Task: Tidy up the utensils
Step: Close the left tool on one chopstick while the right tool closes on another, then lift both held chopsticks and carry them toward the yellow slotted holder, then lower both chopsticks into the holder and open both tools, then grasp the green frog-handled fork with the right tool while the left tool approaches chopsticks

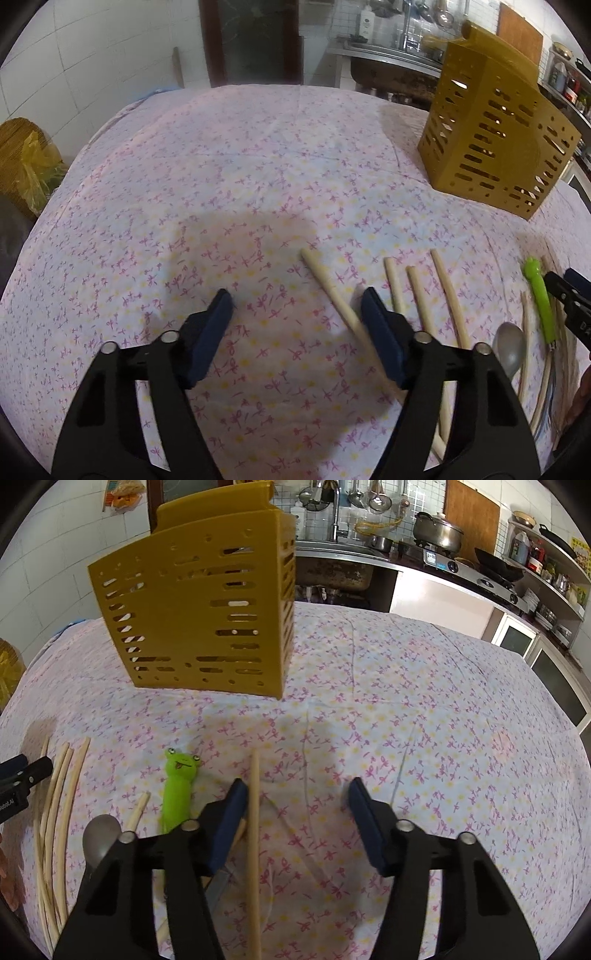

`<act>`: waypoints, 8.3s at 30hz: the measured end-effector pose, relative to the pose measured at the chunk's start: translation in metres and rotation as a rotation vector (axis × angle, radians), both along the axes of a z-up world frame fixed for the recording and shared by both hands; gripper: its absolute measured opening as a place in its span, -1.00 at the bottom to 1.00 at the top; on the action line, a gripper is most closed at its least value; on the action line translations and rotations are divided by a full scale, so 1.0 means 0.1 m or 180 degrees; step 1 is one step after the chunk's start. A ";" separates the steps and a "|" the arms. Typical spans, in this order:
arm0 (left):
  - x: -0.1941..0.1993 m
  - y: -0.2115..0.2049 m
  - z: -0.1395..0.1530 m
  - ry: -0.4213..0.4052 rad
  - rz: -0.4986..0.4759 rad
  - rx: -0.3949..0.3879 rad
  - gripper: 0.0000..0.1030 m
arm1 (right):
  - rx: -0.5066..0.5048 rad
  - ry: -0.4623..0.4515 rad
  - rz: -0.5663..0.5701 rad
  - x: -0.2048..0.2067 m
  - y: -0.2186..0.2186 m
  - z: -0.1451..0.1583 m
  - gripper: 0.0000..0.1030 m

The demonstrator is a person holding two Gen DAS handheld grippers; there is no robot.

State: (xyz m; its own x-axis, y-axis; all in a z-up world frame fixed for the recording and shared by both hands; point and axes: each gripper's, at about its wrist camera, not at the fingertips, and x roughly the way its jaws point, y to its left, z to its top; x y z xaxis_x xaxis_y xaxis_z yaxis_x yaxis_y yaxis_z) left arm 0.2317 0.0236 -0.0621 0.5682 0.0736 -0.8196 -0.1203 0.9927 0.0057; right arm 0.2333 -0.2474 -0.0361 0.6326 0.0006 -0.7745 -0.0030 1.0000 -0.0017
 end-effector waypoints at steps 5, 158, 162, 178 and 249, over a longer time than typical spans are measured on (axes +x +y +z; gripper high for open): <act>0.08 -0.05 0.04 0.0090 -0.0102 -0.0086 -0.17 | -0.0010 0.0005 0.0020 0.01 0.09 0.01 -0.30; -0.46 -0.57 2.49 -0.2487 -0.0882 -0.0400 -0.91 | 0.0032 -0.2440 -0.0362 -0.82 0.10 2.16 -0.89; -0.20 -0.72 2.77 -0.2750 -0.0901 -0.0526 -0.91 | 0.0076 -0.2557 -0.0330 -0.56 0.09 2.46 -0.89; 1.21 -1.11 2.13 -0.2552 -0.0752 -0.0532 -0.91 | 0.0270 -0.2288 -0.0231 0.66 0.12 2.06 -0.89; -0.05 -0.21 -0.07 -0.0066 -0.0253 0.0063 0.85 | 0.0074 0.0051 -0.0108 -0.15 0.43 0.02 0.01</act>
State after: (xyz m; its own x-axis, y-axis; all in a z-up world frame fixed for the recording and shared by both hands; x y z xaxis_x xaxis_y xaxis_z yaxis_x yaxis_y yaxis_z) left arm 0.2262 0.0027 -0.0694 0.5897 0.0436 -0.8064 -0.0414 0.9989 0.0237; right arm 0.2186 -0.2042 -0.0346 0.6199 -0.0025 -0.7846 0.0310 0.9993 0.0213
